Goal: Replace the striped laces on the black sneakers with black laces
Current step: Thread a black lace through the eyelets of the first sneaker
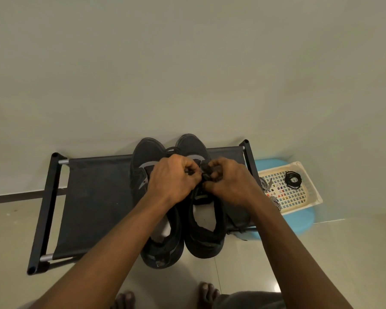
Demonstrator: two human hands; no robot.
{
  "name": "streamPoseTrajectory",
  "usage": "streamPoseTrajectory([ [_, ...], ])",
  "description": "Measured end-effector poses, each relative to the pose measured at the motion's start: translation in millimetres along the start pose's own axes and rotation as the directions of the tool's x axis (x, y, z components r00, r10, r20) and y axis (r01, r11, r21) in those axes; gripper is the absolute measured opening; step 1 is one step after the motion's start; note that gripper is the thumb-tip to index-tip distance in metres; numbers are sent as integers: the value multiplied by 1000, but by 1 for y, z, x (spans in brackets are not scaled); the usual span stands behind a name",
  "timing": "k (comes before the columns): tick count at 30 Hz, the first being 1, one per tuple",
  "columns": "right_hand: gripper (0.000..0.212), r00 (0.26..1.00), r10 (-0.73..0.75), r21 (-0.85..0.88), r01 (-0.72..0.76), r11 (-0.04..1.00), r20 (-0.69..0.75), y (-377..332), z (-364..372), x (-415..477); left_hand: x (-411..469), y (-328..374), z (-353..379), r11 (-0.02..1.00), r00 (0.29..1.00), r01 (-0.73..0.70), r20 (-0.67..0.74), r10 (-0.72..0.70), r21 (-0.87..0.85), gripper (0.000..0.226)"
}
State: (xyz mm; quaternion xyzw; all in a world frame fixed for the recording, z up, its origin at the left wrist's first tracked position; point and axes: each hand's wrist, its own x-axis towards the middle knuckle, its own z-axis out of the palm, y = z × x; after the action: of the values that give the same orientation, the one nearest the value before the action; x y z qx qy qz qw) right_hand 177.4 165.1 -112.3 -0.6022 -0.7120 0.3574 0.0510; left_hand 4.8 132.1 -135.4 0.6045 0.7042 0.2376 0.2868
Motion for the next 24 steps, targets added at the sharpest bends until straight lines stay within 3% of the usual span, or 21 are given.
streamPoseTrajectory([
  [7,33,1000,11,112,-8,994,-23,6,-8,1,5,-6,0,999,999,39,27,-39,-15,5],
  [12,26,1000,10,182,-10,983,-2,8,-9,0,3,0,7,993,1000,13,-8,-12,121,9],
  [17,29,999,-40,68,40,997,2,5,-4,1,2,0,12,986,999,-34,-14,37,163,13],
  [24,20,999,-41,77,43,996,-24,5,-4,4,5,-10,10,1000,997,10,80,-11,16,10],
])
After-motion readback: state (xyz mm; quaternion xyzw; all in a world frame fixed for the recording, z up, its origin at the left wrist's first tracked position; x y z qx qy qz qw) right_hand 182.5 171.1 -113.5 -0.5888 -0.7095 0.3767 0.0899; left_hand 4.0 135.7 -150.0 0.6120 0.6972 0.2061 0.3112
